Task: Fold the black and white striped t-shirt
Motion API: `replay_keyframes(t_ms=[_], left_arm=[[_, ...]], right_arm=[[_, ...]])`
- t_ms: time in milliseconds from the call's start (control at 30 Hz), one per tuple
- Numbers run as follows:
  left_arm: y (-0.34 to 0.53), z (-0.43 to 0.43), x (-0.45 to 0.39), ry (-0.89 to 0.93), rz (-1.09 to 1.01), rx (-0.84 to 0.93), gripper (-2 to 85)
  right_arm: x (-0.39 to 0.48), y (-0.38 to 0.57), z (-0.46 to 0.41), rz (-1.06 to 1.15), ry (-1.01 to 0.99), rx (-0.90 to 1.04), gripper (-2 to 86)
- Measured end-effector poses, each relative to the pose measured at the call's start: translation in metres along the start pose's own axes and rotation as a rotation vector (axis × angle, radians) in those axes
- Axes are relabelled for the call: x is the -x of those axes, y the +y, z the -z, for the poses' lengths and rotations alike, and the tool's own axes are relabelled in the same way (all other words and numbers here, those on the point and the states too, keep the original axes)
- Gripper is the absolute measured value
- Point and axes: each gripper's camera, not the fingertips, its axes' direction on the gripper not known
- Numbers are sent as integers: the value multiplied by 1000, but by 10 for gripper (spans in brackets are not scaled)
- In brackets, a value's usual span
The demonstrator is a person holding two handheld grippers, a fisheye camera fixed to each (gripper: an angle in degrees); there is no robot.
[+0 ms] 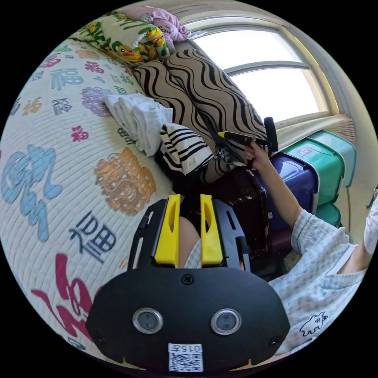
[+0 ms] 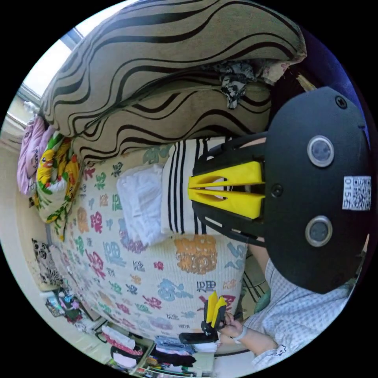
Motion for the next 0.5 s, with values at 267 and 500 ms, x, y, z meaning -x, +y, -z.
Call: replay_keyframes(t_ms=[267, 500], left_arm=[[205, 347, -29, -335, 215, -435, 79], [381, 612, -41, -892, 585, -556, 131]], right_arm=[[303, -53, -43, 499, -3, 123, -6], [578, -44, -51, 841, 302, 159, -7]])
